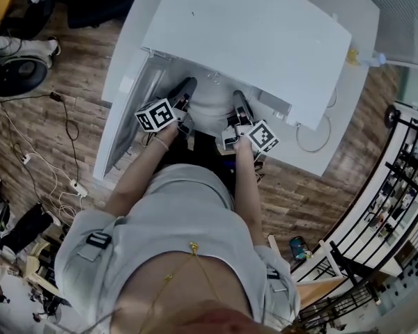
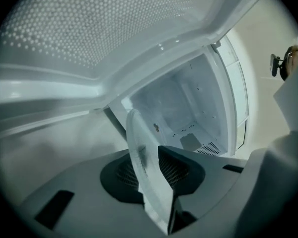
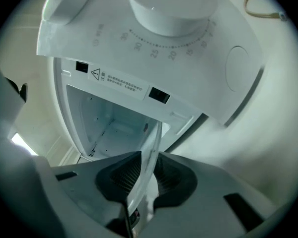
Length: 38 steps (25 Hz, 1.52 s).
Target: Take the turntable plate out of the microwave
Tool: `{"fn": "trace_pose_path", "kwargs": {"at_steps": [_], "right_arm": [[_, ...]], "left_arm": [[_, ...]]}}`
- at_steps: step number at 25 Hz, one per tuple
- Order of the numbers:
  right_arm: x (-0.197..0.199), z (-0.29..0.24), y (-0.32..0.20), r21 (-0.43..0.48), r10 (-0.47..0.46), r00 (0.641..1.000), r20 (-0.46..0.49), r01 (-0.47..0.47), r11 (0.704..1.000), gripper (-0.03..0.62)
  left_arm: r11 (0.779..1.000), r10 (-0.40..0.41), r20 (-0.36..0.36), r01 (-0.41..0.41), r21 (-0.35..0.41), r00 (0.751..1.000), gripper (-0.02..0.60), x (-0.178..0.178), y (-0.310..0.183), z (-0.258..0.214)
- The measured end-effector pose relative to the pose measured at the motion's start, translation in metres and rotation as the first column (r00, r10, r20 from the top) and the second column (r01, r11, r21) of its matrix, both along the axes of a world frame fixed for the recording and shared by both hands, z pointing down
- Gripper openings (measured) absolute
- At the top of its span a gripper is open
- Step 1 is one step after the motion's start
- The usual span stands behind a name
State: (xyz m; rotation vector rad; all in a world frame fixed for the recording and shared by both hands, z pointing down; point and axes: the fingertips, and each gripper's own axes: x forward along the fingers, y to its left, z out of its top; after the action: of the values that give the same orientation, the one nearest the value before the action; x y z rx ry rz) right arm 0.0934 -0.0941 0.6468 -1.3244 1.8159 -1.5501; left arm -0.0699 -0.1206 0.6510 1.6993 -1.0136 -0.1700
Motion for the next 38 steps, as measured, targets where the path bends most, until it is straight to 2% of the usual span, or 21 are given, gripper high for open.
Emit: {"fn": "trace_pose_path", "kwargs": {"at_steps": [3, 5, 9, 16, 20, 27, 34, 38], "right_arm": [[-0.003, -0.010, 0.001, 0.054, -0.018, 1.000, 0.013, 0.017, 0.998, 0.082], [-0.003, -0.019, -0.002, 0.101, -0.033, 0.999, 0.020, 0.031, 0.994, 0.080], [-0.002, -0.024, -0.001, 0.122, -0.051, 0.999, 0.015, 0.049, 0.991, 0.078], [-0.001, -0.031, 0.012, 0.123, -0.080, 0.997, 0.018, 0.077, 0.989, 0.078], [-0.005, -0.036, 0.018, 0.116, -0.115, 0.993, 0.006, 0.113, 0.987, 0.080], [-0.015, -0.055, 0.025, 0.171, -0.171, 0.985, -0.007, 0.170, 0.971, 0.081], [-0.016, -0.057, 0.045, 0.119, -0.154, 0.988, -0.009, 0.154, 0.981, 0.078], [-0.024, -0.075, 0.054, 0.173, -0.154, 0.988, 0.002, 0.151, 0.973, 0.077]], "left_arm": [[1.000, -0.027, 0.006, 0.027, 0.001, 1.000, 0.107, -0.004, 0.006, -0.002], [0.999, -0.045, -0.016, 0.045, 0.006, 0.999, 0.106, -0.002, 0.008, -0.005], [0.997, -0.075, -0.049, 0.076, 0.017, 0.996, 0.103, -0.001, 0.012, -0.009], [0.993, -0.094, -0.038, 0.097, 0.062, 0.995, 0.100, -0.002, 0.026, -0.028], [0.988, -0.119, -0.056, 0.123, 0.090, 0.991, 0.101, -0.006, 0.036, -0.038], [0.980, -0.149, -0.057, 0.155, 0.125, 0.987, 0.104, -0.012, 0.053, -0.048], [0.975, -0.162, -0.086, 0.173, 0.140, 0.983, 0.104, -0.019, 0.070, -0.062], [0.975, -0.134, -0.076, 0.146, 0.170, 0.988, 0.104, -0.024, 0.079, -0.073]]}}
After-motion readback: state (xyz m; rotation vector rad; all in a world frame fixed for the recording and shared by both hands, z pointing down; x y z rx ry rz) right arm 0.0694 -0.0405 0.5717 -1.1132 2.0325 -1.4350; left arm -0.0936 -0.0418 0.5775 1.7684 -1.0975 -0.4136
